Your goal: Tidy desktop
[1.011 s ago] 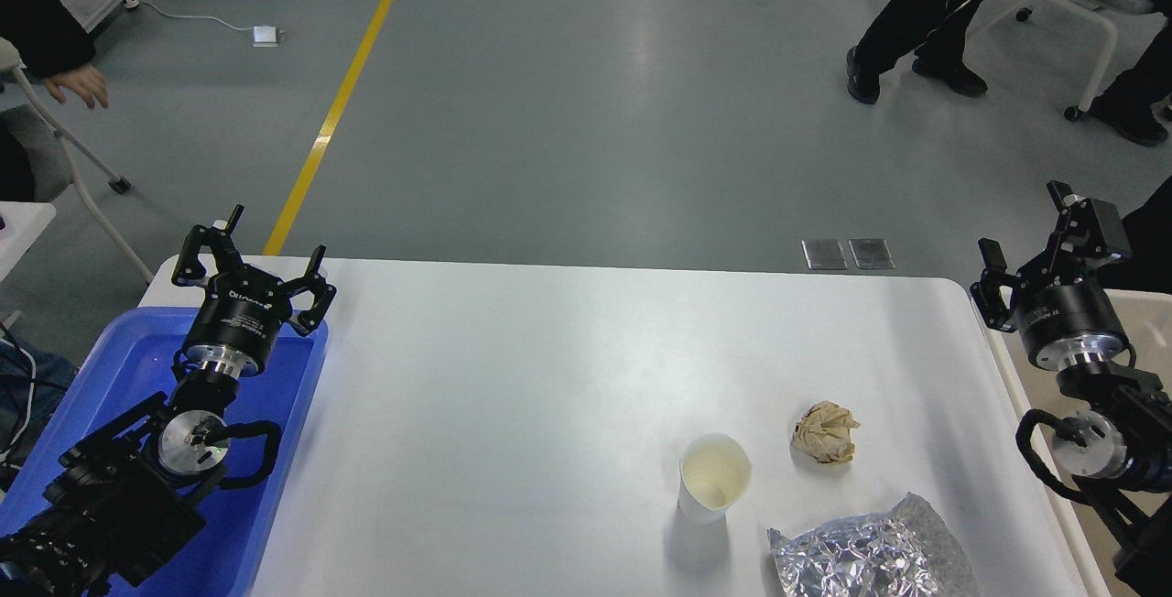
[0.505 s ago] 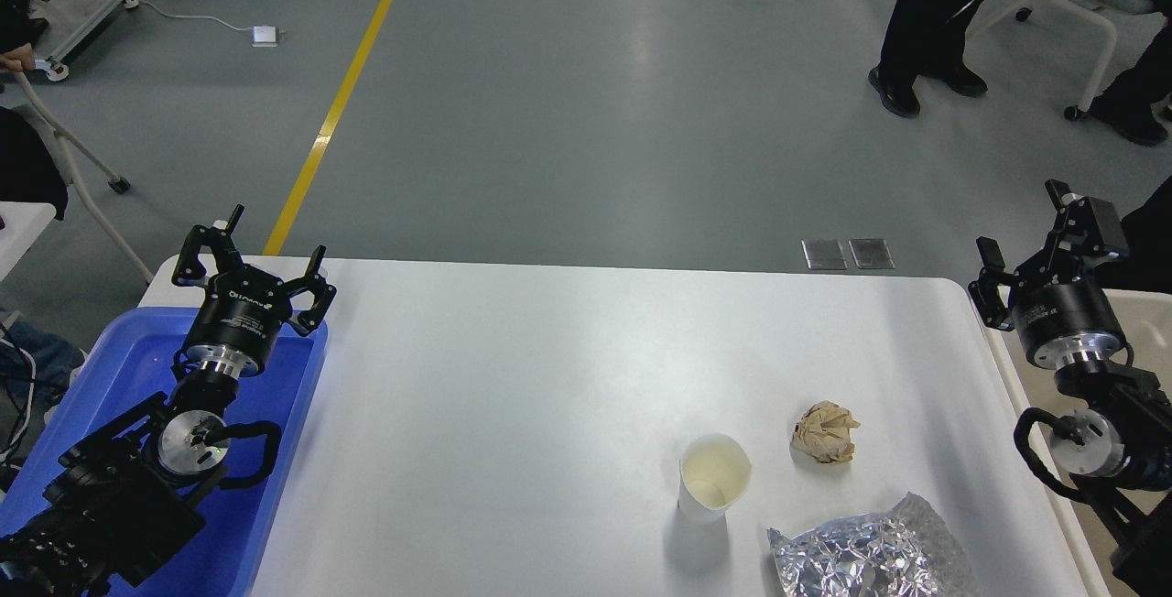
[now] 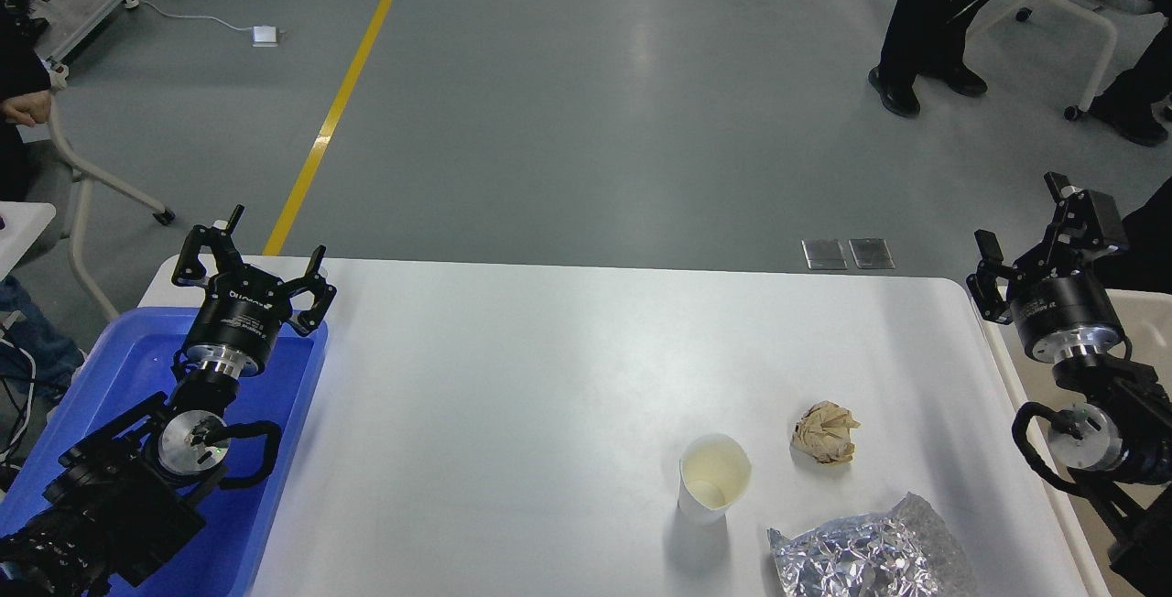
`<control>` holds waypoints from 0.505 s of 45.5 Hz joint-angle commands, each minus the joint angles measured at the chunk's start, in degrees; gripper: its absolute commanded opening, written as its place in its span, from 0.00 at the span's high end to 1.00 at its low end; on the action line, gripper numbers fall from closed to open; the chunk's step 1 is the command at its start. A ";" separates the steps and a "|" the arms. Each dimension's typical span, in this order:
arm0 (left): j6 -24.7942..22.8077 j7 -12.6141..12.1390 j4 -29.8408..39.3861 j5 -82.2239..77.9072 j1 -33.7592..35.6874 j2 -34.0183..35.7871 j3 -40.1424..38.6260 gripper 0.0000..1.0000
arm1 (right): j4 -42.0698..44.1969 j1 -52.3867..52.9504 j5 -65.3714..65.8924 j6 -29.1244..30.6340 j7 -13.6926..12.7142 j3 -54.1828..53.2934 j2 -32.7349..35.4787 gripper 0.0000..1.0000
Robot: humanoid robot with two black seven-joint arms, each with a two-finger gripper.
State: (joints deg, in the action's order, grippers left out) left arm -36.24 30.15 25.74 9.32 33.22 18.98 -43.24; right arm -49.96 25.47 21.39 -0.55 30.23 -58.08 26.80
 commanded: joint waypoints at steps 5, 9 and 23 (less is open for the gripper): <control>-0.06 0.00 -0.08 0.00 0.00 0.00 0.00 0.00 | 0.39 0.11 0.05 -0.33 0.01 -0.02 -0.08 0.00; -0.06 0.00 0.01 0.00 0.00 0.00 0.00 0.00 | 0.39 0.11 -0.04 -0.42 0.01 -0.02 -0.17 0.00; -0.06 0.00 0.01 0.00 0.00 0.00 0.00 0.00 | 2.75 0.80 -0.47 -0.59 -0.08 -0.02 -0.70 0.00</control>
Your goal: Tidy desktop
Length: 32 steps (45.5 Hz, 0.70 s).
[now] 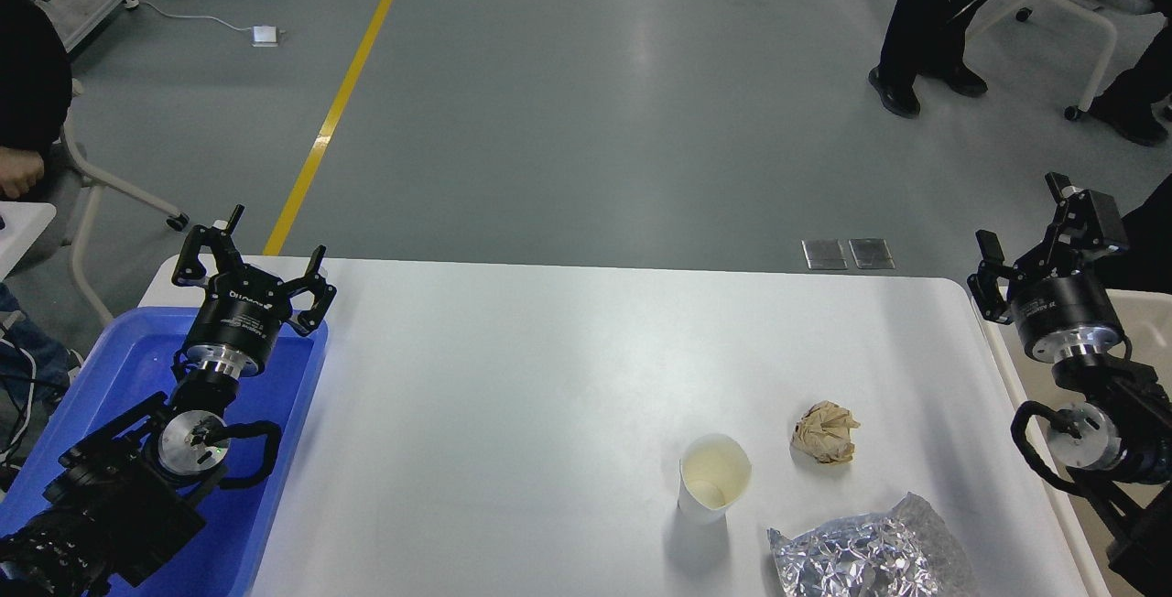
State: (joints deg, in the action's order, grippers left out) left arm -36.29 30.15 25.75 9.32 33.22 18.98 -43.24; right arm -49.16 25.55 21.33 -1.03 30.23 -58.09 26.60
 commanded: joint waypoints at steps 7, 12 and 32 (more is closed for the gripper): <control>-0.01 0.00 0.01 0.00 0.00 0.00 0.00 0.00 | 2.93 1.34 -0.76 0.23 -0.08 0.00 -1.29 0.00; -0.01 0.00 0.01 0.00 0.00 0.00 0.00 0.00 | 3.02 1.60 -0.76 0.41 -0.08 0.08 -1.29 0.00; 0.08 0.00 0.01 0.09 0.00 0.00 0.00 0.00 | 3.02 10.47 0.29 0.59 -0.08 25.90 6.09 0.00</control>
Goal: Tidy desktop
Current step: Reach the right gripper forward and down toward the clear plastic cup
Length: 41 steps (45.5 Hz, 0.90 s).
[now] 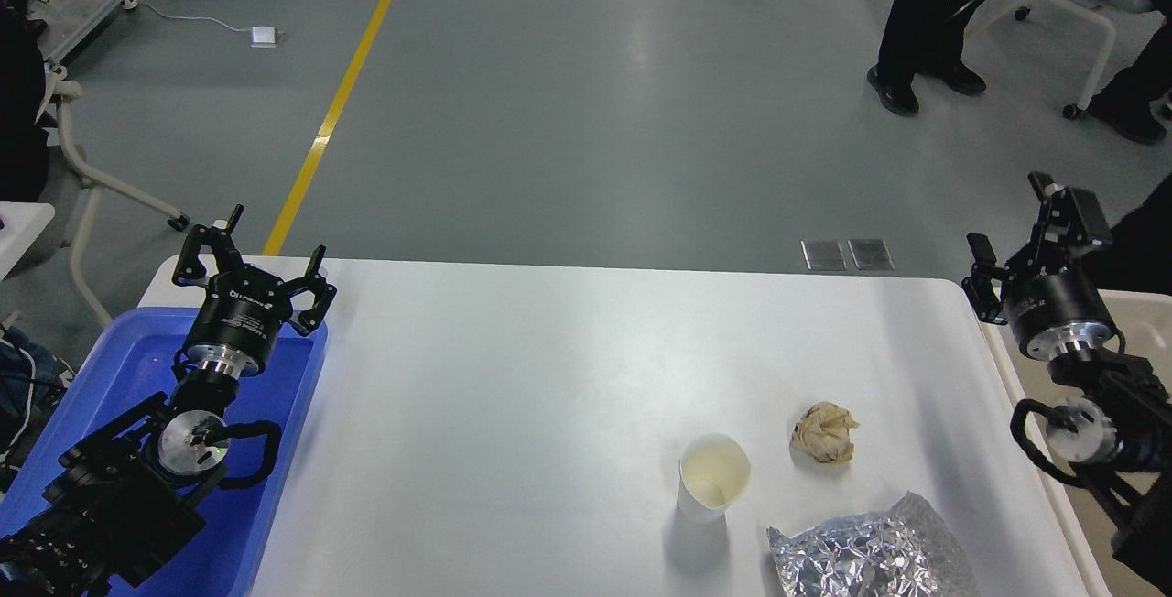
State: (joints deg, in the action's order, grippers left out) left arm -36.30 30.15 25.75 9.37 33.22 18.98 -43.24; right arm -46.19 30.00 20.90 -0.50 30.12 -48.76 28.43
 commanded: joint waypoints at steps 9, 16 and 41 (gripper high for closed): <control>0.00 0.00 0.00 0.04 0.00 0.00 0.00 0.00 | -0.13 15.87 3.27 0.06 0.11 33.19 7.95 0.00; 0.00 0.00 0.00 0.04 0.00 0.00 0.00 0.00 | -0.65 22.47 10.64 0.06 0.11 40.49 9.53 0.00; 0.09 0.00 0.00 0.04 0.00 0.00 0.00 0.00 | -16.29 47.87 40.44 4.63 0.11 68.53 12.88 0.00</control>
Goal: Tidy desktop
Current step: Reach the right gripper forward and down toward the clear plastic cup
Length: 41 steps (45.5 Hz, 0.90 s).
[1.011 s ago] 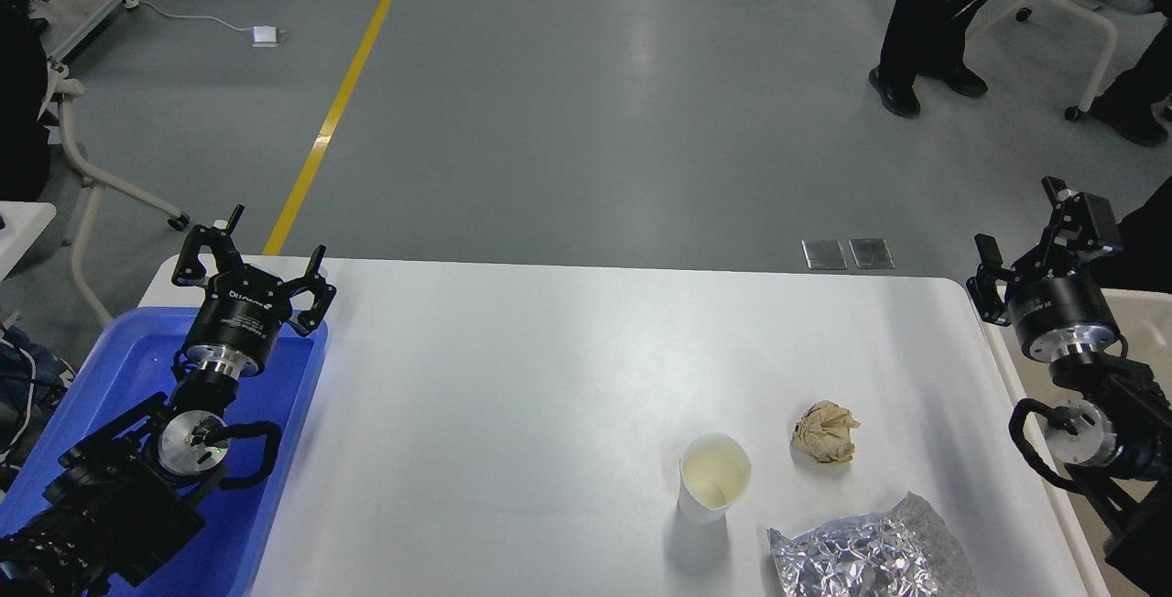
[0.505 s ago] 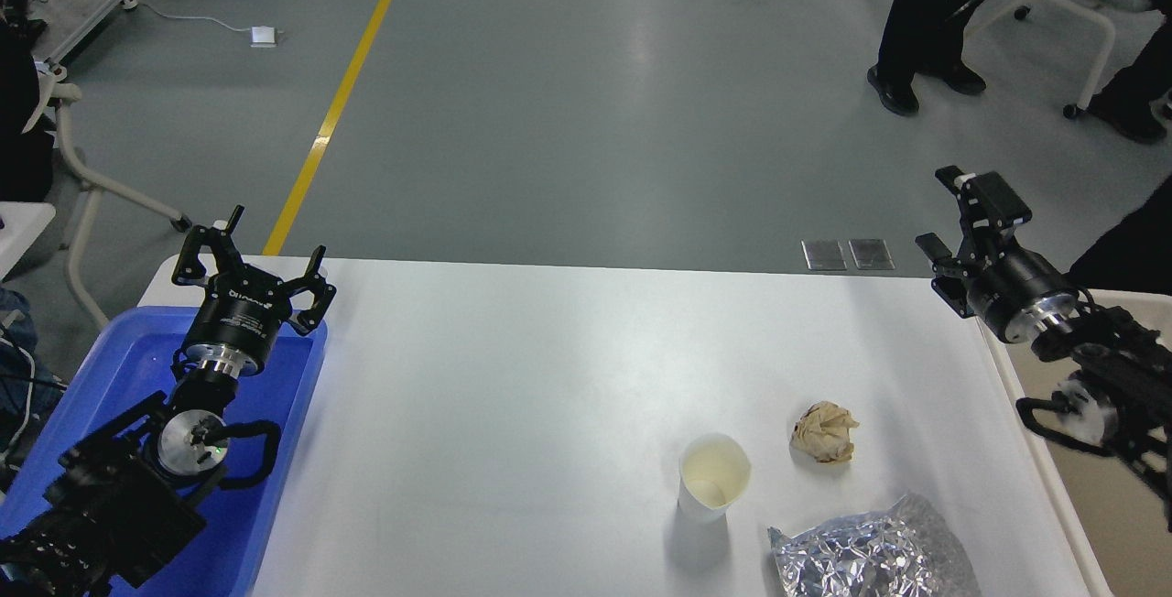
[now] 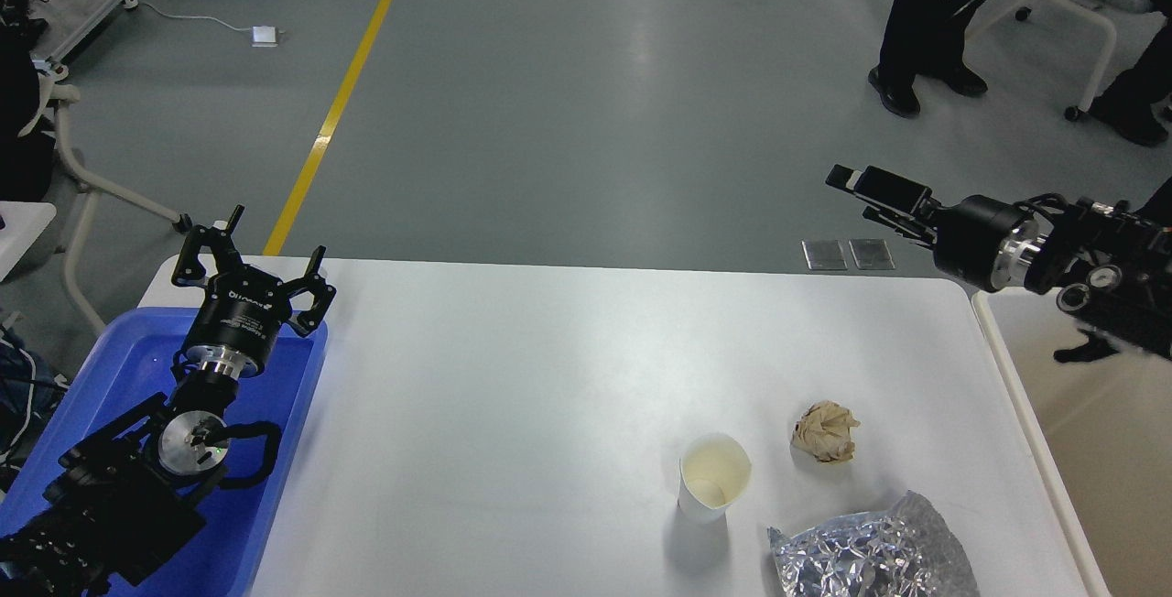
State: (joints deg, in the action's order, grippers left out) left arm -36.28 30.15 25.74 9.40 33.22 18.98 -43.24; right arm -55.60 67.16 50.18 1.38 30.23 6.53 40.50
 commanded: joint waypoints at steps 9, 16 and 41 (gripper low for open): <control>-0.02 0.00 0.01 0.01 0.00 0.00 0.00 0.00 | -15.32 16.86 21.88 5.82 0.00 24.75 0.10 0.00; -0.02 0.00 0.01 0.01 0.00 0.00 0.00 0.00 | -19.89 18.53 24.26 6.61 0.00 29.06 -0.25 0.00; -0.02 0.00 0.01 0.01 0.00 0.00 0.00 0.00 | -13.48 11.07 22.51 6.09 -0.26 28.80 -12.11 0.00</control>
State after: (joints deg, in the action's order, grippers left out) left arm -36.29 30.15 25.75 9.37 33.22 18.98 -43.24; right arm -72.73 82.09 72.99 7.77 30.13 35.05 33.03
